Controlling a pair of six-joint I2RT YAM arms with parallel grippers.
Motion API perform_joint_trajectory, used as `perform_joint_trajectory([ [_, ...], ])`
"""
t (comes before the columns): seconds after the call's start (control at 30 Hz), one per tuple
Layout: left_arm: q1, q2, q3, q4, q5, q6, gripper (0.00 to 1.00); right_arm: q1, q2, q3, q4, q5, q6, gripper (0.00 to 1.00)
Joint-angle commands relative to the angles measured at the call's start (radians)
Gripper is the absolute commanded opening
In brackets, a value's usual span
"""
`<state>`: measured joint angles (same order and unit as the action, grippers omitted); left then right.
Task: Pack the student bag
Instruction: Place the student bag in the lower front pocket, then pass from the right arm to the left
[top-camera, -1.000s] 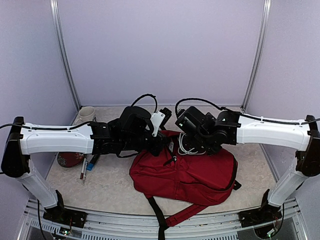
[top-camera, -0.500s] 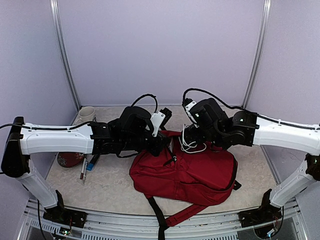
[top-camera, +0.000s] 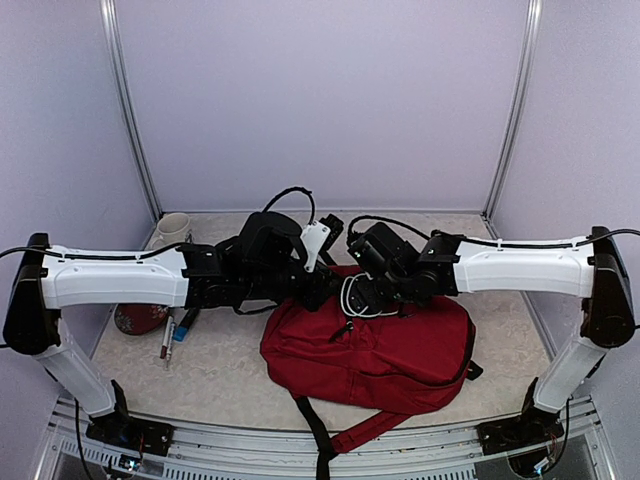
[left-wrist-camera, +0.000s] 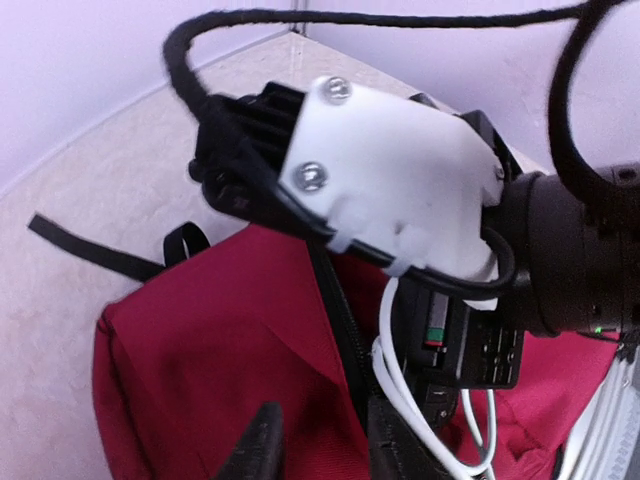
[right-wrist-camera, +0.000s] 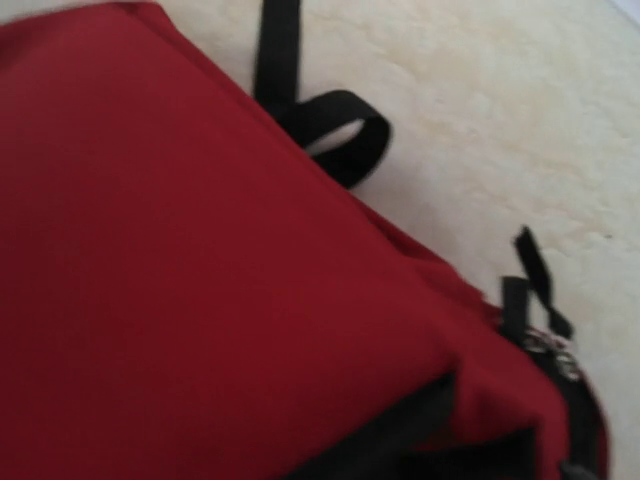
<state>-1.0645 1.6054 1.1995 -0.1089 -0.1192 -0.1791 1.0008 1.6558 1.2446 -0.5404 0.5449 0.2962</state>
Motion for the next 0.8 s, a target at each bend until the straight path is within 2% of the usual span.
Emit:
perform_joint_trajectory([
  [0.0, 0.015, -0.058, -0.039, 0.081, 0.016, -0.013, 0.43, -0.001, 0.015, 0.007, 0.044, -0.068, 0.081, 1.00],
  [0.2, 0.024, -0.153, -0.112, 0.150, 0.103, -0.055, 0.66, -0.003, -0.041, -0.008, 0.046, -0.046, 0.095, 1.00],
  [0.4, -0.025, -0.130, -0.098, 0.114, 0.127, -0.020, 0.76, -0.014, -0.063, 0.004, 0.028, -0.089, 0.100, 1.00],
  [0.5, -0.038, -0.086, -0.082, 0.059, 0.071, -0.012, 0.80, -0.019, -0.074, 0.002, 0.031, -0.106, 0.111, 1.00],
  [0.63, -0.040, -0.018, -0.040, 0.026, -0.039, -0.003, 0.72, -0.019, -0.097, -0.006, 0.056, -0.145, 0.111, 1.00],
  [0.77, -0.034, 0.013, -0.003, 0.038, -0.086, -0.003, 0.49, -0.019, -0.124, -0.029, 0.058, -0.170, 0.110, 1.00],
])
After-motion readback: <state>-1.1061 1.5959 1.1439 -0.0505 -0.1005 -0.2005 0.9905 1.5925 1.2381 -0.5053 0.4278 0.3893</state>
